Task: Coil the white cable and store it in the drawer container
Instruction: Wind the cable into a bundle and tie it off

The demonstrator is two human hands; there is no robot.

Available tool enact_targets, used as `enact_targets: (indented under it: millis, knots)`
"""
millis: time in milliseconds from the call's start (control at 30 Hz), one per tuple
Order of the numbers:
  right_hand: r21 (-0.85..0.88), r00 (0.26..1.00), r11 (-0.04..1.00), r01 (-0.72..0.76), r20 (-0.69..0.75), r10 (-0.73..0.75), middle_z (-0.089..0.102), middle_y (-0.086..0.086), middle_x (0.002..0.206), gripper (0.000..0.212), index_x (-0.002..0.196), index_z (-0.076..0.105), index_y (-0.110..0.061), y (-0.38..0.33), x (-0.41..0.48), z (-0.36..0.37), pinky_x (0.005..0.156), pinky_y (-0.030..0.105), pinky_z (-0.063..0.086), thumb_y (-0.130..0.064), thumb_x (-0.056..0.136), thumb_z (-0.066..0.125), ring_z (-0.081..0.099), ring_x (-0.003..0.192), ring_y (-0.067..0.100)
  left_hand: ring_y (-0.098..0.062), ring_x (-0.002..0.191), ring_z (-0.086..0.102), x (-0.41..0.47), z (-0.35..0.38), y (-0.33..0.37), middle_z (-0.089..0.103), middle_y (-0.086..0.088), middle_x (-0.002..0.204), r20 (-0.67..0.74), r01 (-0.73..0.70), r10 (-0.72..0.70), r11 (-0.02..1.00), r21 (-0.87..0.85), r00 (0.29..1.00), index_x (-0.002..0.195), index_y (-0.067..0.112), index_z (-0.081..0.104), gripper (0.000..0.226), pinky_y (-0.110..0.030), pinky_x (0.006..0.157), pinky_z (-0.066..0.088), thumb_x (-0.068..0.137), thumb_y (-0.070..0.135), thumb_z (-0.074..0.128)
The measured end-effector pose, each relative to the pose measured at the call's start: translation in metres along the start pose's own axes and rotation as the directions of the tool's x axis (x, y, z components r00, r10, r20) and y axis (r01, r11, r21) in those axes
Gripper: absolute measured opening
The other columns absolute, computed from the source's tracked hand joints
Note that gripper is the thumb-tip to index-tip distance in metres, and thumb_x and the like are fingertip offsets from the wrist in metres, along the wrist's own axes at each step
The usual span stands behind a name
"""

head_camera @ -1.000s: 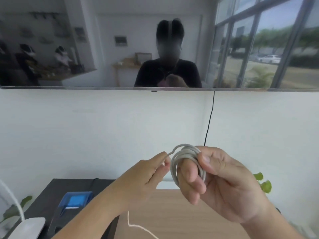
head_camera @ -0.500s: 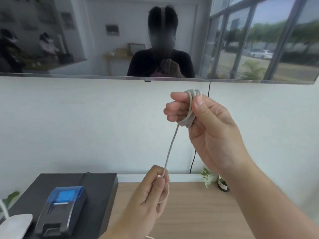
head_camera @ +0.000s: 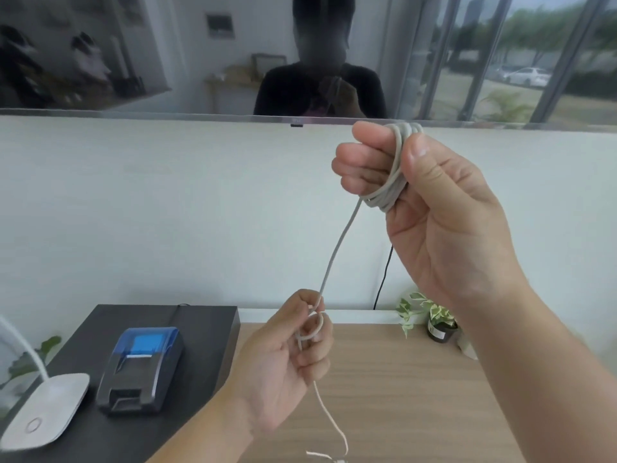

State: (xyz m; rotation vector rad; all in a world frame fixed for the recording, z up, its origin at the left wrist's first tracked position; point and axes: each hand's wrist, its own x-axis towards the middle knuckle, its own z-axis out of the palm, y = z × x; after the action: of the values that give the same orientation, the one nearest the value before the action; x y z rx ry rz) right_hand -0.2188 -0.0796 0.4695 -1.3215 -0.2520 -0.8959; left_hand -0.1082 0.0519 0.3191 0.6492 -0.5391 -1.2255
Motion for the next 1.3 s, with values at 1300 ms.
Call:
enact_targets:
  millis: [1300]
  knots:
    - [-0.148,0.787,0.807,-0.571,-0.379,0.487,0.079,0.014,0.096,0.032,0.105,0.075,-0.002,0.067,-0.088,-0.037,0.065,0.030,0.047,-0.023,0.105,0.051,0.062,0.073,0.020,-0.011,0.078,0.076,0.012,0.035,0.030,0.081,-0.001,0.088,-0.193,-0.230,0.542,0.616,0.754,0.818,0.084,0.026,0.084,0.033,-0.021,0.071,0.059,0.087,-0.006,0.075]
